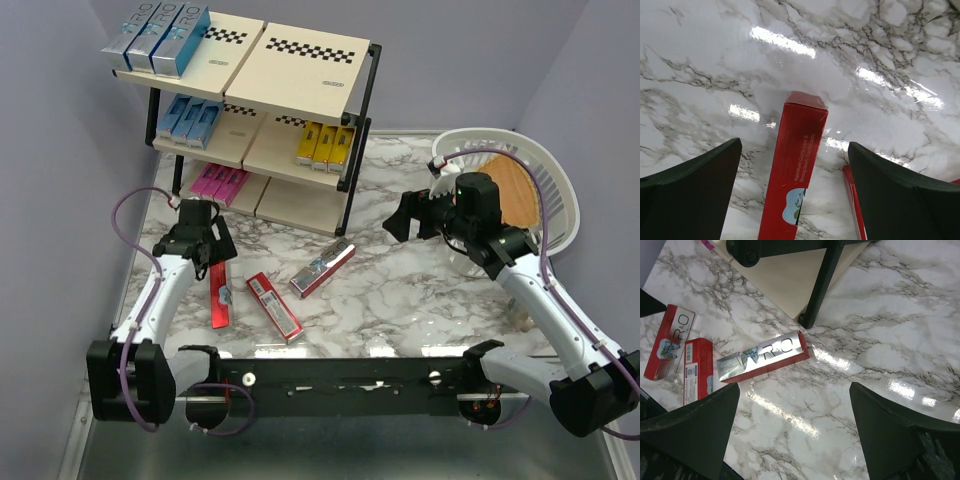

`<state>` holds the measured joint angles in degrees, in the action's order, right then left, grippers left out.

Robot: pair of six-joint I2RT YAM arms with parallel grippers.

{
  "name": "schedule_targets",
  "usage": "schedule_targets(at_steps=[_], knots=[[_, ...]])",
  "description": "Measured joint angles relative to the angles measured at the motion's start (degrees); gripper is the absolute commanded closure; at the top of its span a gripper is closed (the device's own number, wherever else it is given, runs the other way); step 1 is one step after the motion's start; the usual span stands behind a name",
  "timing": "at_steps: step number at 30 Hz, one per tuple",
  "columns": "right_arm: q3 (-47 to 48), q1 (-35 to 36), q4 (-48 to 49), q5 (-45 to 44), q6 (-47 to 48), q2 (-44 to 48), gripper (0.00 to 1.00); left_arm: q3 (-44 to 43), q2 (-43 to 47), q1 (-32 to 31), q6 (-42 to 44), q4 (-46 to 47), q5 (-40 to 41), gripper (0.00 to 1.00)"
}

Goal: Place and organize the toothpastes onto the shelf
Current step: Pick up the toothpaste from the center of the board.

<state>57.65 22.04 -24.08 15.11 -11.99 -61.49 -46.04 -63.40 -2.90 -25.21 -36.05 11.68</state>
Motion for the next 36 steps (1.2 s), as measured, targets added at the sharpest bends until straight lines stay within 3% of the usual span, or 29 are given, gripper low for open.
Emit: schedule_targets(at_steps=[11, 20, 24, 28, 36], knots=[[-0.57, 0.00, 0.61, 0.02, 0.02, 0.00, 0.00, 1.46, -15.02, -3.23, -2.32, 3.98, 1.40, 0.03], [-0.94, 0.00, 1.09, 0.04, 0.02, -0.13, 0.00, 5.27, -16.74, -3.23, -4.61, 7.43, -0.26, 0.30], [-0.96, 0.00, 1.46, 0.46, 0.00, -0.61, 0.00, 6.25, -15.78, -3.23, -4.76, 8.24, -0.83, 0.50], [-0.96, 0.00, 1.77, 1.03, -0.02, -0.87, 0.00, 7.48, -13.33, -3.23, -4.85, 7.50, -1.60, 0.60], [-1.07, 0.00, 2.14, 2.43, -0.37, -0.87, 0.00, 7.04, -5.97, -3.23, -3.76, 5.90, -4.55, 0.61]])
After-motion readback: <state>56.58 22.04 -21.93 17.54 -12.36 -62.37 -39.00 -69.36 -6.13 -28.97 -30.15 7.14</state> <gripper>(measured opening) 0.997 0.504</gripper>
